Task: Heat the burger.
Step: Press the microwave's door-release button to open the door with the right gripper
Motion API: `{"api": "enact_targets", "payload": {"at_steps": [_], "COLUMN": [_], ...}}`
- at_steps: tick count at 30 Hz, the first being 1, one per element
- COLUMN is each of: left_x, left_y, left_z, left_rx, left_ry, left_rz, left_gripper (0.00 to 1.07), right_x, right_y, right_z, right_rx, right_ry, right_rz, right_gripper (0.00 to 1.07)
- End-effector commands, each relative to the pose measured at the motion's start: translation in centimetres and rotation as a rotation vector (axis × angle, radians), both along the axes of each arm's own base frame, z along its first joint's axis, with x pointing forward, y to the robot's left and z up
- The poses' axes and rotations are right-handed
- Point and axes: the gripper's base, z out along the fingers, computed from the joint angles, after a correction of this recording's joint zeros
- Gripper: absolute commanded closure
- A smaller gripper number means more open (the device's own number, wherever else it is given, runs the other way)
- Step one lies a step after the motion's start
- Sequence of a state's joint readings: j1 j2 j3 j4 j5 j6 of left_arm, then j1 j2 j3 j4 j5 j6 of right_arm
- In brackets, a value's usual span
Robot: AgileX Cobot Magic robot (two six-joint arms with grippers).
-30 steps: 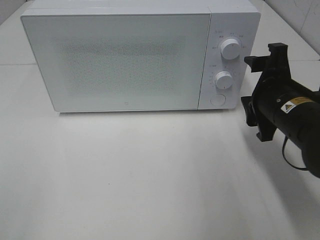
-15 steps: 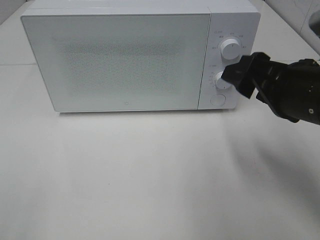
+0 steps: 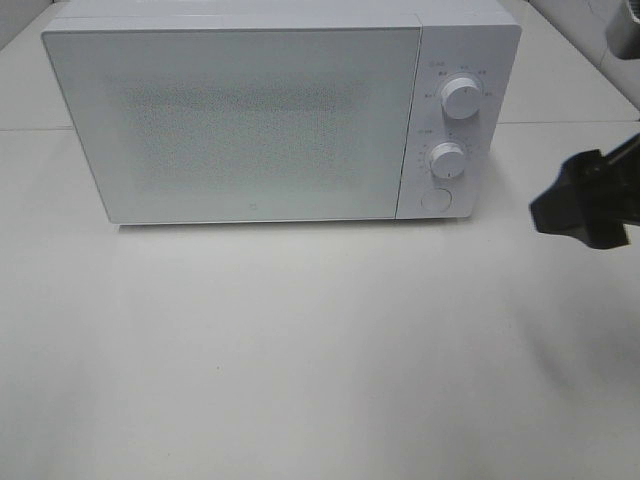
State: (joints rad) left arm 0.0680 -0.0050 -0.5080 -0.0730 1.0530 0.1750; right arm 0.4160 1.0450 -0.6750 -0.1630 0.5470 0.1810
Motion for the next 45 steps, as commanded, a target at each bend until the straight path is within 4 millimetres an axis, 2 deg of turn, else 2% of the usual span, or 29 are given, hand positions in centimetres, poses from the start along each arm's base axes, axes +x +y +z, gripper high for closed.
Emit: {"api": "enact_targets", "payload": {"at_steps": [1, 2, 3, 8, 11, 15, 17, 18, 19, 20, 21, 23, 24, 26, 28, 29, 31, 33, 34, 35, 43, 45], "left_x": [-0.3, -0.3, -0.3, -0.3, -0.3, -0.3, -0.3, -0.3, -0.3, -0.3, -0.3, -0.3, -0.3, -0.3, -0.3, -0.3, -0.3, -0.3, -0.3, -0.3, -0.3, -0.3], "left_y": [-0.1, -0.1, -0.1, -0.1, -0.1, -0.1, -0.1, -0.1, -0.1, -0.1, -0.1, -0.1, -0.1, -0.1, -0.1, -0.1, -0.1, -0.1, -0.1, -0.1, -0.1, -0.1], "left_z": [0.0, 0.0, 0.0, 0.0, 0.0, 0.0, 0.0, 0.0, 0.0, 0.0, 0.0, 0.0, 0.0, 0.0, 0.0, 0.0, 0.0, 0.0, 0.0, 0.0, 0.0, 0.0], "left_rx": [-0.008, -0.008, -0.008, -0.008, -0.008, -0.008, -0.008, -0.008, -0.008, -0.008, -0.008, -0.008, -0.008, -0.008, -0.008, -0.008, -0.008, -0.008, -0.008, -0.008, -0.008, -0.008], "left_ry": [-0.023, -0.023, -0.023, -0.023, -0.023, -0.023, -0.023, -0.023, -0.023, -0.023, -0.023, -0.023, -0.023, -0.023, -0.023, -0.023, -0.023, -0.023, -0.023, -0.023, -0.023, -0.023], "left_rz": [0.000, 0.000, 0.000, 0.000, 0.000, 0.000, 0.000, 0.000, 0.000, 0.000, 0.000, 0.000, 0.000, 0.000, 0.000, 0.000, 0.000, 0.000, 0.000, 0.000, 0.000, 0.000], "left_gripper": [0.04, 0.04, 0.04, 0.04, 0.04, 0.04, 0.04, 0.04, 0.04, 0.04, 0.04, 0.04, 0.04, 0.04, 0.04, 0.04, 0.04, 0.04, 0.04, 0.04, 0.04, 0.04], "right_x": [0.0, 0.1, 0.1, -0.2, -0.5, -1.4, -3.3, -3.3, -4.1, -5.8, -5.8, -8.3, -8.3, -10.4, -10.9, -12.0, -12.6, -14.2, -14.2, -15.3, -17.7, -18.8], "right_y": [-1.6, -2.6, -2.6, -5.4, -6.4, -6.8, -6.8, -6.8, -6.7, -6.7, -6.7, -6.7, -6.7, -6.7, -6.8, -6.9, -6.9, -7.1, -7.1, -7.2, -7.4, -7.5], "right_z": [0.2, 0.2, 0.2, -0.5, -0.6, -0.3, 0.6, 0.6, 0.9, 1.2, 1.2, 1.4, 1.4, 1.5, 1.4, 1.4, 1.4, 1.3, 1.3, 1.1, 1.0, 1.0], "right_rx": [-0.063, -0.073, -0.073, -0.078, -0.081, -0.073, -0.053, -0.053, -0.038, -0.012, -0.012, 0.025, 0.025, 0.065, 0.074, 0.086, 0.090, 0.098, 0.098, 0.100, 0.139, 0.144], "right_ry": [0.039, 0.061, 0.061, 0.181, 0.230, 0.256, 0.240, 0.240, 0.230, 0.210, 0.210, 0.166, 0.166, 0.098, 0.078, 0.029, 0.001, -0.072, -0.072, -0.126, -0.328, -0.406], "right_rz": [-0.078, -0.132, -0.132, -0.284, -0.324, -0.338, -0.342, -0.342, -0.341, -0.341, -0.341, -0.342, -0.342, -0.355, -0.362, -0.362, -0.358, -0.352, -0.352, -0.343, -0.323, -0.307], "right_gripper": [0.31, 0.31, 0.31, 0.31, 0.31, 0.31, 0.31, 0.31, 0.31, 0.31, 0.31, 0.31, 0.31, 0.31, 0.31, 0.31, 0.31, 0.31, 0.31, 0.31, 0.31, 0.31]}}
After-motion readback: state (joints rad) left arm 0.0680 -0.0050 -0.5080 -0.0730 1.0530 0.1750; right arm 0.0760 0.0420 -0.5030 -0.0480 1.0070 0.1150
